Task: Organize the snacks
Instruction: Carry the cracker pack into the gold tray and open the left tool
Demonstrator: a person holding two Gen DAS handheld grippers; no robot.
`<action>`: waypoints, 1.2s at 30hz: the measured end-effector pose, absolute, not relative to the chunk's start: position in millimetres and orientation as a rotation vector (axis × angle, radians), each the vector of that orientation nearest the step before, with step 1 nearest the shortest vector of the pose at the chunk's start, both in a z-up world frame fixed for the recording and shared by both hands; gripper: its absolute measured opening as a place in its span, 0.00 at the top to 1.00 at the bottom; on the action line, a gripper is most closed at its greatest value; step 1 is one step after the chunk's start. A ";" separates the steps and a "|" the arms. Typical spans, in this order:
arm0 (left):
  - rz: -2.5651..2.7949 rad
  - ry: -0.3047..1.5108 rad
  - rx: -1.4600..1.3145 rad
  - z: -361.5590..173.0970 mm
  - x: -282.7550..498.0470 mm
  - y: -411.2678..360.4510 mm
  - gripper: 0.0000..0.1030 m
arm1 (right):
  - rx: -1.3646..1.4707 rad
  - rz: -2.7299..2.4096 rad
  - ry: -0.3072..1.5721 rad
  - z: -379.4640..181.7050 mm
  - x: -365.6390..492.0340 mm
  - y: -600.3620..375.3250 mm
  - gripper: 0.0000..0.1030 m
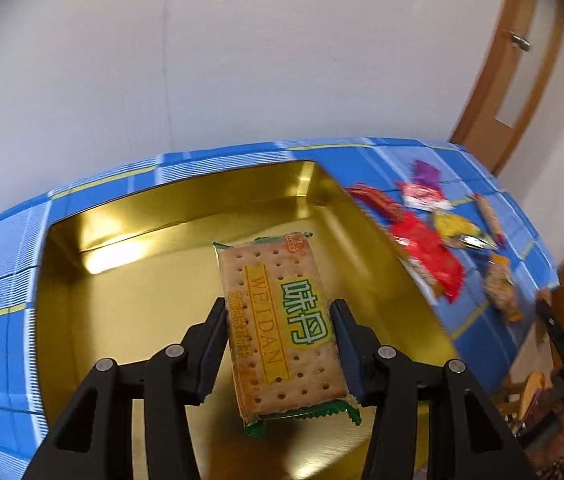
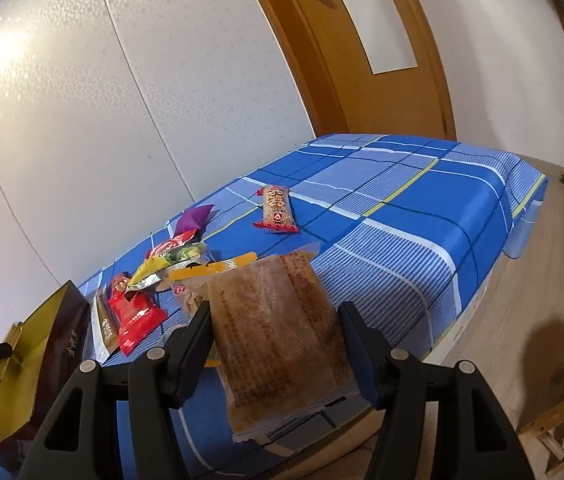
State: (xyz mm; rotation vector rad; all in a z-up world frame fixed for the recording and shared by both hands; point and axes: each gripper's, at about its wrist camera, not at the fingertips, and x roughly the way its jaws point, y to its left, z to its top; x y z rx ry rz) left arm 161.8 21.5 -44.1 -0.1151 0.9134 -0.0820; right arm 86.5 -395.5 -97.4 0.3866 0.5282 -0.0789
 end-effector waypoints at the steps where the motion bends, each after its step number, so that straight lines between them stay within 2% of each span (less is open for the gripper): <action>1: -0.069 0.920 -0.116 -44.8 164.1 26.2 0.51 | 0.382 -0.079 0.524 -96.4 85.5 -395.2 0.39; 15: 0.108 1.030 -0.200 -75.5 201.1 99.5 0.50 | 0.421 -0.086 0.490 -81.9 62.7 -389.7 0.39; 32: 0.260 1.041 -0.054 -92.4 223.6 107.5 0.50 | 0.387 -0.052 0.508 -86.8 64.2 -381.3 0.39; 34: 0.258 1.041 -0.050 -92.5 222.5 107.6 0.50 | 0.398 -0.059 0.507 -87.2 63.9 -383.4 0.39; 36: 0.243 1.043 -0.061 -91.5 221.3 108.1 0.44 | 0.405 -0.064 0.509 -87.2 64.1 -384.1 0.39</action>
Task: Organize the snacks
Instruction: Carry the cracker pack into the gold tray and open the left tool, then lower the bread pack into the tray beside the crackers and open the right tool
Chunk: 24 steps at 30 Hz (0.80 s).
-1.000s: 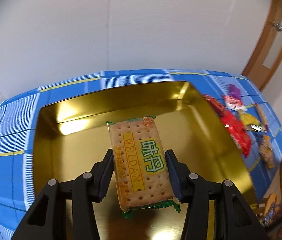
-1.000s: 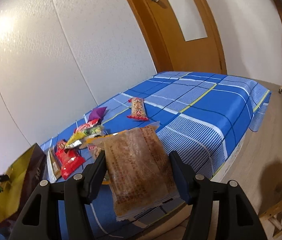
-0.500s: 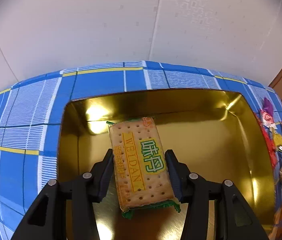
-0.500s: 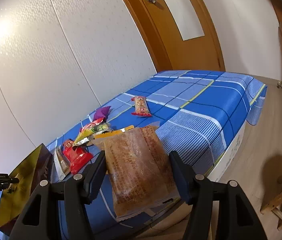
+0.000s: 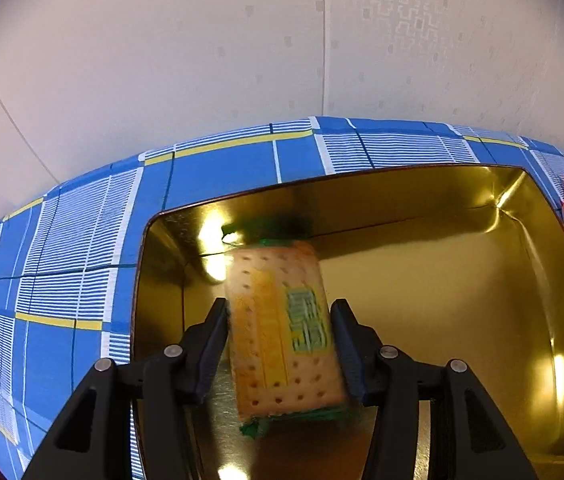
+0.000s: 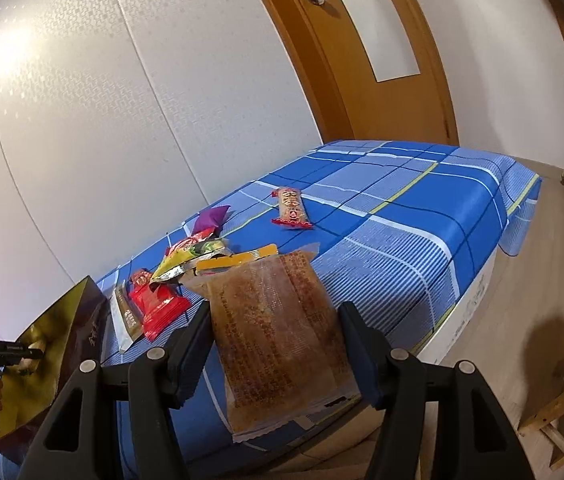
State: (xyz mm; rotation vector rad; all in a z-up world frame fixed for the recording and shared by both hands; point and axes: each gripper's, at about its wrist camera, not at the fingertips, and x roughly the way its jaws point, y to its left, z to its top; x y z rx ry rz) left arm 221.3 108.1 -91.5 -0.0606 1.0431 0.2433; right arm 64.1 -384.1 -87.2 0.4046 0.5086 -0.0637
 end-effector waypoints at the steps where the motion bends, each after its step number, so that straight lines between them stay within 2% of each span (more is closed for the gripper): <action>1: 0.242 1.042 -0.063 -90.6 220.7 107.9 0.34 | 0.404 -0.065 0.510 -87.3 64.5 -383.9 0.39; 2: 0.244 1.032 -0.065 -87.9 218.4 107.8 0.24 | 0.399 -0.066 0.511 -87.2 64.5 -382.9 0.39; 4: 0.238 1.005 -0.076 -80.9 212.2 106.4 0.17 | 0.384 -0.066 0.513 -86.7 64.3 -379.8 0.39; 10: 0.146 0.958 -0.146 -56.5 187.1 99.9 0.17 | 0.376 -0.077 0.490 -79.8 57.6 -377.3 0.39; 14: 0.112 0.939 -0.161 -47.1 163.3 92.3 0.13 | 0.410 -0.053 0.516 -67.7 60.2 -368.3 0.39; 19: 0.038 0.965 -0.217 -44.8 138.8 87.6 0.13 | 0.390 0.048 0.566 -39.1 78.2 -328.2 0.39; 24: 0.021 0.915 -0.209 -34.2 115.1 89.5 0.13 | 0.312 0.232 0.578 -1.6 102.2 -259.8 0.39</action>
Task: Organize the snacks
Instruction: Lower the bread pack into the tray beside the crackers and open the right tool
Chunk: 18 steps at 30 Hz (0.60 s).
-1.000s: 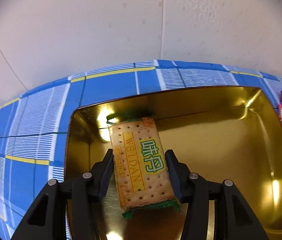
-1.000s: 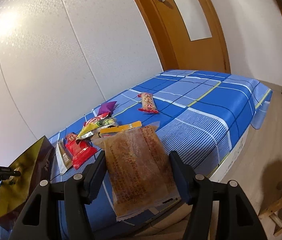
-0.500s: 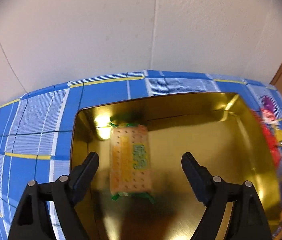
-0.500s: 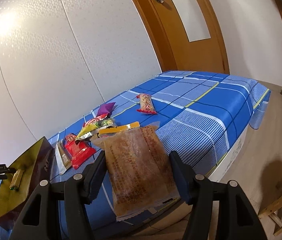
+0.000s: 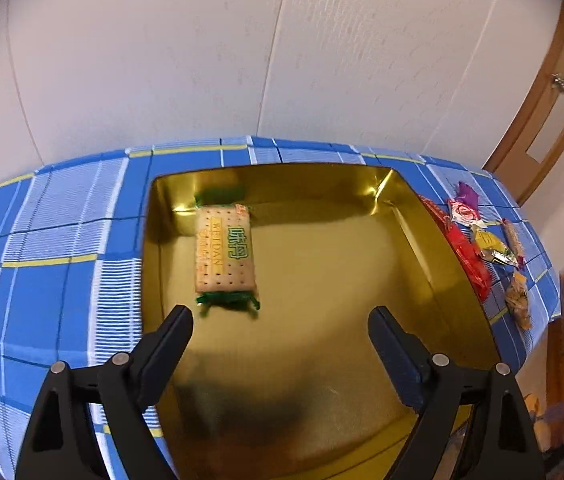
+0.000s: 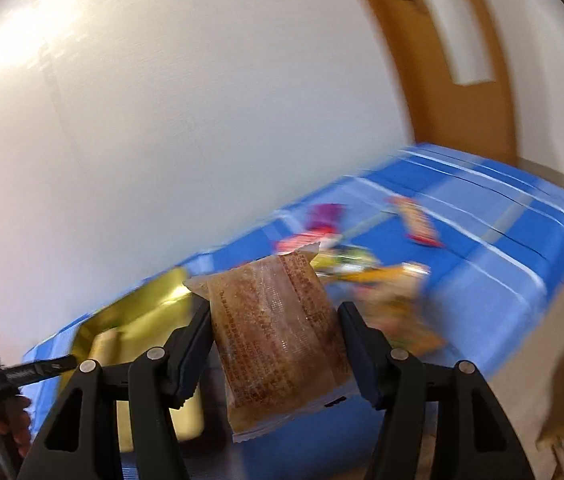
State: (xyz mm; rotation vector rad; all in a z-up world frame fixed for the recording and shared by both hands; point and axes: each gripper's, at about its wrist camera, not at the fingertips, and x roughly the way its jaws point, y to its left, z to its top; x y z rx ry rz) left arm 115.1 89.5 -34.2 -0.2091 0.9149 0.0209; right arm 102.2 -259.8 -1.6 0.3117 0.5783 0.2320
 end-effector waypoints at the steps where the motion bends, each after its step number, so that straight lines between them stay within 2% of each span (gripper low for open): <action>1: 0.021 0.908 -0.202 -33.1 111.7 90.6 0.13 | 0.296 0.272 0.590 3.5 108.4 -244.9 0.39; 7: -0.007 0.930 -0.206 -36.3 103.7 103.7 0.13 | 0.197 0.436 0.715 7.6 148.5 -150.1 0.39; 13: 0.000 0.931 -0.215 -36.0 98.7 115.6 0.13 | 0.128 0.478 0.897 -22.4 191.9 -72.9 0.39; 18: 0.012 0.912 -0.230 -32.2 97.1 128.9 0.12 | 0.121 0.451 0.978 -47.6 232.6 -38.5 0.39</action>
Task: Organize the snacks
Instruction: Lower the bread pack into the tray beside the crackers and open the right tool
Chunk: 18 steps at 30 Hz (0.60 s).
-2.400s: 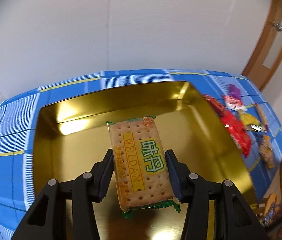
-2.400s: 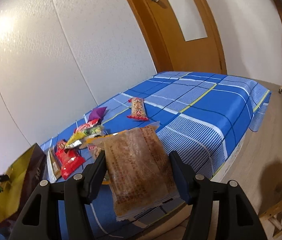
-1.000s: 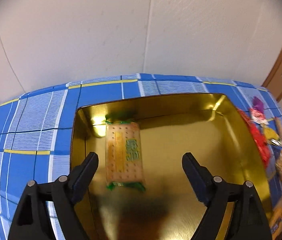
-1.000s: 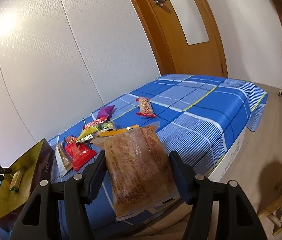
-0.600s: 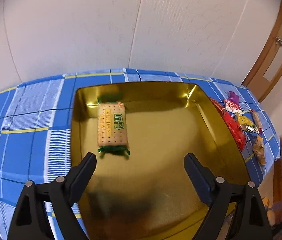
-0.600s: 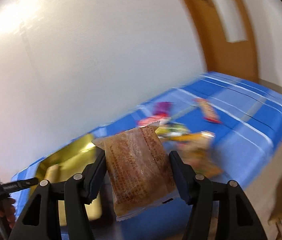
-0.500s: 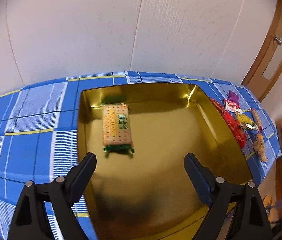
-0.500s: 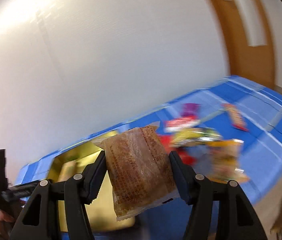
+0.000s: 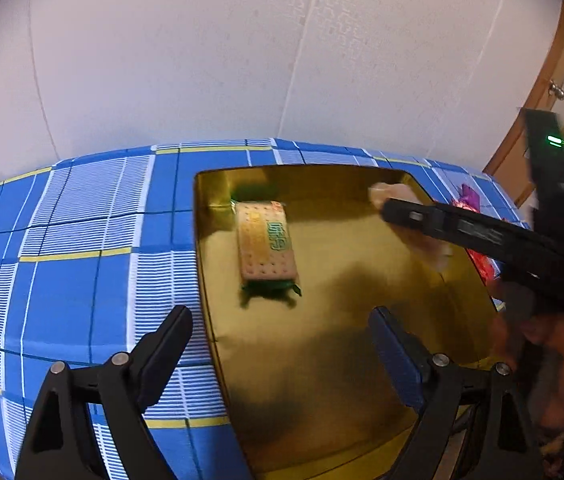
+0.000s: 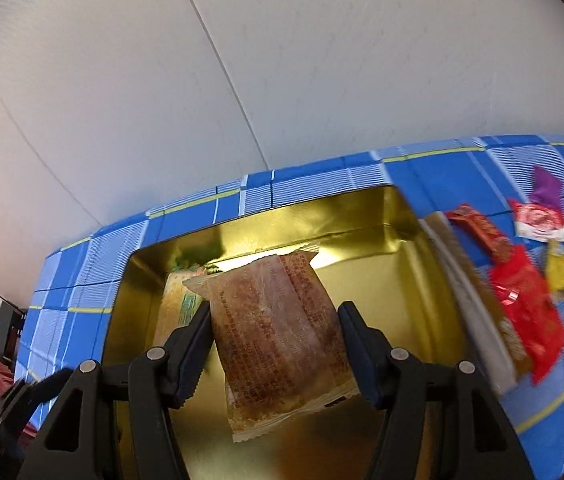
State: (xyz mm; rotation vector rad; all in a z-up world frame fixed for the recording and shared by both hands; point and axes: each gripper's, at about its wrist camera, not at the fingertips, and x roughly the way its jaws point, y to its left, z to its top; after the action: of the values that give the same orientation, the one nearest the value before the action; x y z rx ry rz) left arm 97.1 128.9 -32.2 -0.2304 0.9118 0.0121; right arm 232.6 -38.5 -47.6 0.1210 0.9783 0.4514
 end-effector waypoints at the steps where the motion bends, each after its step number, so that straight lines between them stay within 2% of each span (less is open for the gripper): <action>1: 0.015 0.914 -0.233 -32.8 97.8 130.7 0.11 | 0.124 0.442 0.992 -51.6 235.3 -33.1 0.39; 10: 0.036 0.935 -0.245 -38.1 95.0 138.6 0.11 | 0.210 0.395 1.081 -79.2 260.2 0.7 0.38; 18: 0.050 0.927 -0.291 -36.2 89.0 138.2 0.11 | 0.304 0.435 0.989 -47.3 224.1 -42.9 0.38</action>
State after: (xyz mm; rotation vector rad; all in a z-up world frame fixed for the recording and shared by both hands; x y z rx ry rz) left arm 89.0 138.2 -36.2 -0.2909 0.9269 0.0499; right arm 224.1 -42.9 -47.3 0.3038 0.9890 0.4350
